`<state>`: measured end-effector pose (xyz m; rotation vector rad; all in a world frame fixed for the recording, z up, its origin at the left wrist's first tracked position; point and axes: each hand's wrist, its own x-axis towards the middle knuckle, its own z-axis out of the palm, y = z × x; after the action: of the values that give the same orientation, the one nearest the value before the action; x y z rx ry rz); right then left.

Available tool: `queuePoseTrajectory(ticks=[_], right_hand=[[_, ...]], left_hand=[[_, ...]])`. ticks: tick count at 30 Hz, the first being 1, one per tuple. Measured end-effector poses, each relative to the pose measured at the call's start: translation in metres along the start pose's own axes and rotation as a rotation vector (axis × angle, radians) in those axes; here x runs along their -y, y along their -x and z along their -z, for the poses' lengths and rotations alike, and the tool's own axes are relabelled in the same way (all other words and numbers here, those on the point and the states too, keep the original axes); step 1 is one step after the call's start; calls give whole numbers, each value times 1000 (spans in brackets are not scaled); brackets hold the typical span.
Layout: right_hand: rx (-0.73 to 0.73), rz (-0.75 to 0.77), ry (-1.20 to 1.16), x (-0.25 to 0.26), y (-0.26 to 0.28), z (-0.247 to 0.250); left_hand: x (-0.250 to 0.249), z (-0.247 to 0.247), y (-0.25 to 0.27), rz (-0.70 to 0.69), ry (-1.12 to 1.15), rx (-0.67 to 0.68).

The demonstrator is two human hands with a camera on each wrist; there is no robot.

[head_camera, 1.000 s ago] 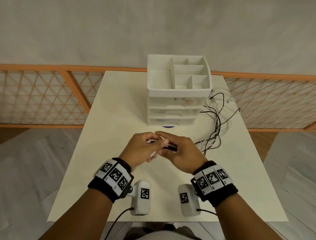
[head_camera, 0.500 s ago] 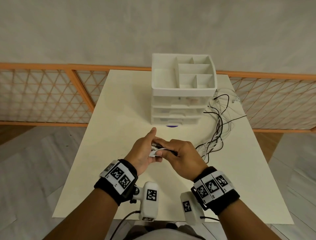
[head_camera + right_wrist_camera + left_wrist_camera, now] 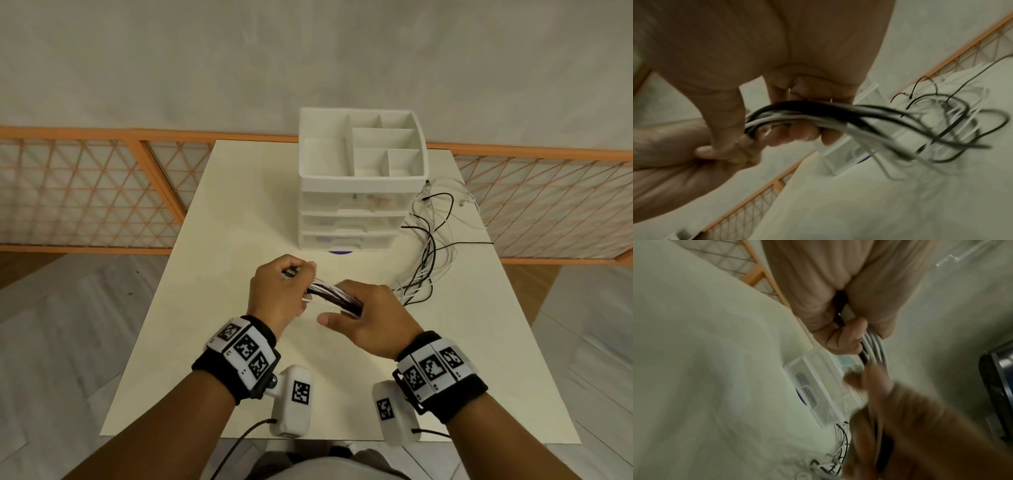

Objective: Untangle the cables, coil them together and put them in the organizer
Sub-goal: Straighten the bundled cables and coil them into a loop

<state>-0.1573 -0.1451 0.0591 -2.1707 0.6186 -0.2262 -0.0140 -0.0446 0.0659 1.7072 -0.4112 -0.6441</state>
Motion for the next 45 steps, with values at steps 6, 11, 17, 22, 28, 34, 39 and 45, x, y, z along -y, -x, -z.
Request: queuePoseTrajectory(ticks=[6, 11, 17, 22, 28, 34, 39, 45], right_hand=[[76, -23, 119, -14, 6, 16], [135, 5, 186, -5, 2, 24], [26, 160, 190, 18, -3, 32], [-60, 89, 48, 7, 0, 48], [-68, 7, -144, -25, 16, 63], [-175, 38, -408, -25, 16, 58], [-509, 126, -410, 12, 2, 38], [-397, 251, -270, 35, -1, 7]], left_hand=[[13, 15, -8, 177, -238, 167], [-23, 6, 2, -248, -362, 252], [-29, -19, 15, -263, -581, 506], [-37, -7, 6, -152, -575, 375], [-45, 15, -14, -74, -206, 324], [-42, 12, -9, -70, -113, 298], [-43, -13, 7, -153, -459, 481], [-53, -28, 11, -46, -181, 611]])
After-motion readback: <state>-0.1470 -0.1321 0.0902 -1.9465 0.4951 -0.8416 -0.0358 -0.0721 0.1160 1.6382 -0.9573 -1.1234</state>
